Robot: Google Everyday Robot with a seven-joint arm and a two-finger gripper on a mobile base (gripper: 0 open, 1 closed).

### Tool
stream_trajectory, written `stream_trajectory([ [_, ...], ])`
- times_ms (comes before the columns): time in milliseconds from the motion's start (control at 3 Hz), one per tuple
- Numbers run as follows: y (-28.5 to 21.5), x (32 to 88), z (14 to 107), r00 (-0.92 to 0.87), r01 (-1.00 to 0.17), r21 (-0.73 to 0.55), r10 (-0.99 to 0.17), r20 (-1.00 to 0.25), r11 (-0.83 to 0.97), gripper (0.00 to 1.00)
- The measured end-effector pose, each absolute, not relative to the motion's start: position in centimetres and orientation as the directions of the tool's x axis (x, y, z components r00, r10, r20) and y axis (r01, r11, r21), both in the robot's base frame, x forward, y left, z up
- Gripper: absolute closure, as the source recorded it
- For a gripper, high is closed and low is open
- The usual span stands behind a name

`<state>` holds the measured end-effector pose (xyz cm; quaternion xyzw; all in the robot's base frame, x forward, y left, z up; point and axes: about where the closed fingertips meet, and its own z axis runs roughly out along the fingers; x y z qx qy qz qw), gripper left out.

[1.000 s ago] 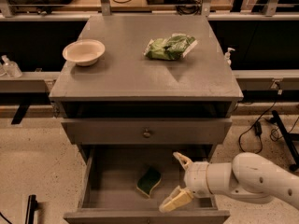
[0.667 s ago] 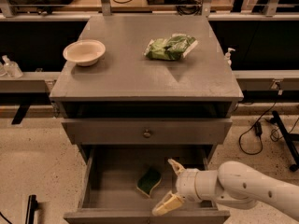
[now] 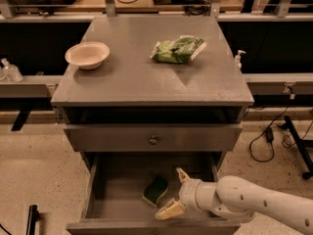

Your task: Pick sponge from middle drawer and place on counter

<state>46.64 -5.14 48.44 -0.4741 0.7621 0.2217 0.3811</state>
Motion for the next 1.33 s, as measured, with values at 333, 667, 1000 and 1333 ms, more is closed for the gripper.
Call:
stream_trajectory([
  [333,-5.0,48.7,46.4,-0.275,-0.883,-0.006,-0.528,-0.803,0.47,0.0],
  [667,-4.8,50.8,44.6,-0.306,-0.87,0.017,-0.512,-0.803,0.493,0.0],
  [1000,-3.4,53.0,41.2,-0.345,-0.855,0.047,-0.5,-0.794,0.516,0.0],
  [1333,-3.4,53.0,41.2,-0.345,-0.856,0.047,-0.5,-0.794,0.516,0.0],
])
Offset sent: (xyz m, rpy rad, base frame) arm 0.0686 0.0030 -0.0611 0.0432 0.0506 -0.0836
